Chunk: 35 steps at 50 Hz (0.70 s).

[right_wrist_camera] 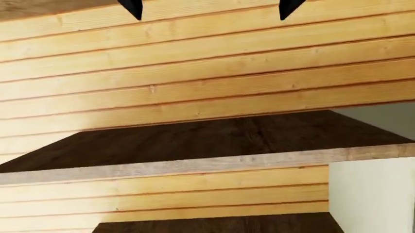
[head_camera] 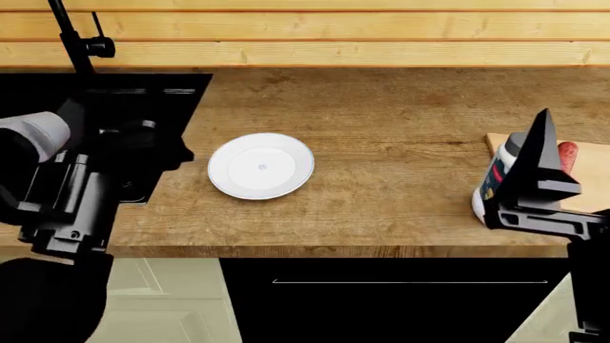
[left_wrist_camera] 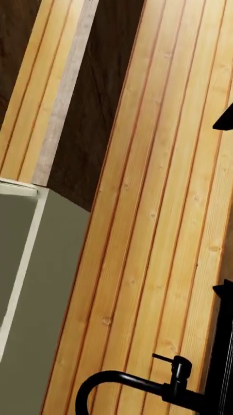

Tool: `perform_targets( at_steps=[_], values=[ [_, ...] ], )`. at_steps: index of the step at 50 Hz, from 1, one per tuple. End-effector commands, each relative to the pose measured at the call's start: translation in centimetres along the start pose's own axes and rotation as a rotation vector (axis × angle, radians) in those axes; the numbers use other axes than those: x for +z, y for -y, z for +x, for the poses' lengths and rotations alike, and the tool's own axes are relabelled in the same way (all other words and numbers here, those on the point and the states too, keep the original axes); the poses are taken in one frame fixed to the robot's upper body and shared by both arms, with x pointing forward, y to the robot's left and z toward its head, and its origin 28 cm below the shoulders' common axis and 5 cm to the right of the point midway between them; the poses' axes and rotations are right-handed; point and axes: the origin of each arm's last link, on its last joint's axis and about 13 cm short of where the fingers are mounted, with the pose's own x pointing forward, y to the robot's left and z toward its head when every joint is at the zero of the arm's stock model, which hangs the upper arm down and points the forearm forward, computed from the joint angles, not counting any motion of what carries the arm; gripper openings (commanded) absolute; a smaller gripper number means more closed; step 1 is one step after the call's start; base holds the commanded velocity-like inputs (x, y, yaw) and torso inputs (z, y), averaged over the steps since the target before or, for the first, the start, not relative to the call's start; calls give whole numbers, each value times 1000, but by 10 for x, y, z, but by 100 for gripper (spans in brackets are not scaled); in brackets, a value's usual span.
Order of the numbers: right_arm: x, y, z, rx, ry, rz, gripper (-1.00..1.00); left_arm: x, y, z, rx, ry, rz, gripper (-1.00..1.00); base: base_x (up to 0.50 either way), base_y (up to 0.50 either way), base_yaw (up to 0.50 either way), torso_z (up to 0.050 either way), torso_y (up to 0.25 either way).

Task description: Pick the salami from the plate and place it on the cutting board. Then pick the condiment bottle from the cabinet and place it next to the cutting board.

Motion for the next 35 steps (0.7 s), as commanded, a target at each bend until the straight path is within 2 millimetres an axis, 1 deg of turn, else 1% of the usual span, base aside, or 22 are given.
perform_targets(
  at_steps=[1, 8, 19, 23, 29, 35],
  values=[
    [15, -10, -7, 42, 34, 20, 100, 13, 0, -18, -4, 72, 8, 100, 0, 0, 0, 0, 0],
    [23, -9, -14, 35, 54, 44, 100, 27, -1, -27, -27, 131, -44, 100, 0, 0, 0, 0, 0],
    [39, -7, -24, 16, 133, 92, 100, 39, 2, -37, -39, 210, -71, 100, 0, 0, 0, 0, 0],
    [42, -7, -26, 19, 146, 97, 100, 42, 3, -39, -42, 216, -78, 100, 0, 0, 0, 0, 0],
    [53, -6, -33, 37, 200, 102, 100, 46, 3, -42, -34, 233, -83, 100, 0, 0, 0, 0, 0],
    [59, -4, -38, 45, 234, 106, 100, 51, 4, -46, -35, 269, -76, 100, 0, 0, 0, 0, 0]
  ],
)
